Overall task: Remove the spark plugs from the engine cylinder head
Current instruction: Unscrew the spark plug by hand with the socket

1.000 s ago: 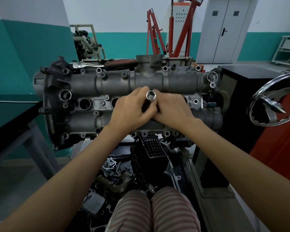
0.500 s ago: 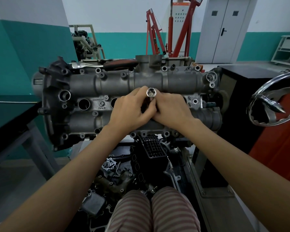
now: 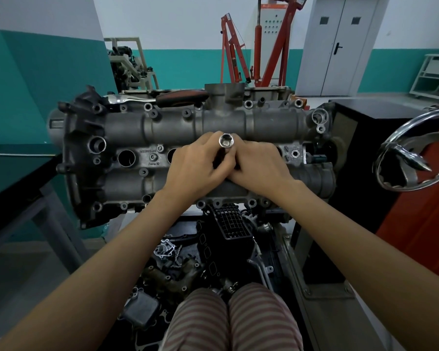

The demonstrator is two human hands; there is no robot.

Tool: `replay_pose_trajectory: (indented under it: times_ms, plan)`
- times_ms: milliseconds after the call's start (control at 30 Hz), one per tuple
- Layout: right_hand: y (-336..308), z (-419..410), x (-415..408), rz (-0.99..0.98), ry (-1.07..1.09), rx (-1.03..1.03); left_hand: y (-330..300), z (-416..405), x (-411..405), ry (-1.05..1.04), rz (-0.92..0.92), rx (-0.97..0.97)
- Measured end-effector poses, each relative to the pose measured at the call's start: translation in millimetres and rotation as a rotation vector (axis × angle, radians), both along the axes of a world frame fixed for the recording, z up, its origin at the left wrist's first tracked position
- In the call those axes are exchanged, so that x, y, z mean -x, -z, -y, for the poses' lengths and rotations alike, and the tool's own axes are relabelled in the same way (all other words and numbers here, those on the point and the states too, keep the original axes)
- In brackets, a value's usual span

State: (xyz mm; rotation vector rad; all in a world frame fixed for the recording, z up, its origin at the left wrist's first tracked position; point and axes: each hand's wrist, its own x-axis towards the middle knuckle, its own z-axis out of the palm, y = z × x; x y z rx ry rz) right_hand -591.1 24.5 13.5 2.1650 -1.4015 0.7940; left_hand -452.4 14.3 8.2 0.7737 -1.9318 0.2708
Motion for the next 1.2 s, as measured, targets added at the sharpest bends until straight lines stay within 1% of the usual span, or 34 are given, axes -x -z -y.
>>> replay_pose_trajectory:
  times_ms: [133, 233, 333, 467, 600, 700, 800, 933, 1067, 1200]
  plan:
    - [0.6, 1.7, 0.8, -0.019, 0.045, 0.001, 0.3, 2.7, -2.5, -0.001, -0.038, 0.048]
    - [1.4, 2.9, 1.7, -0.045, 0.054, -0.007, -0.8, 2.0, -2.5, 0.022, -0.059, 0.024]
    - [0.8, 1.3, 1.4, -0.069, 0.029, 0.012, -0.2, 0.5, -1.2, 0.029, -0.027, -0.014]
    - [-0.5, -1.2, -0.4, 0.006, 0.01, -0.009, -0.7, -0.7, 0.5, 0.01, -0.005, -0.035]
    - [0.6, -0.3, -0.1, -0.026, 0.064, -0.009, 0.8, 3.5, -1.7, -0.019, -0.002, 0.051]
    - [0.3, -0.2, 0.9, -0.004, 0.042, -0.021, 0.4, 4.5, -1.5, -0.001, -0.01, 0.018]
    - [-0.3, -1.6, -0.1, -0.03, 0.025, -0.006, -0.4, 2.5, -0.5, 0.023, -0.014, -0.028]
    - [-1.3, -4.6, -1.1, 0.016, -0.011, 0.013, -1.3, 0.6, 0.4, 0.03, 0.0, -0.024]
    - [0.8, -0.9, -0.3, -0.036, 0.069, 0.003, 1.0, 4.2, -1.4, 0.002, -0.034, 0.037]
    - [0.9, 0.1, 1.5, -0.045, 0.05, -0.004, -1.7, 1.1, -0.8, 0.017, -0.022, 0.009]
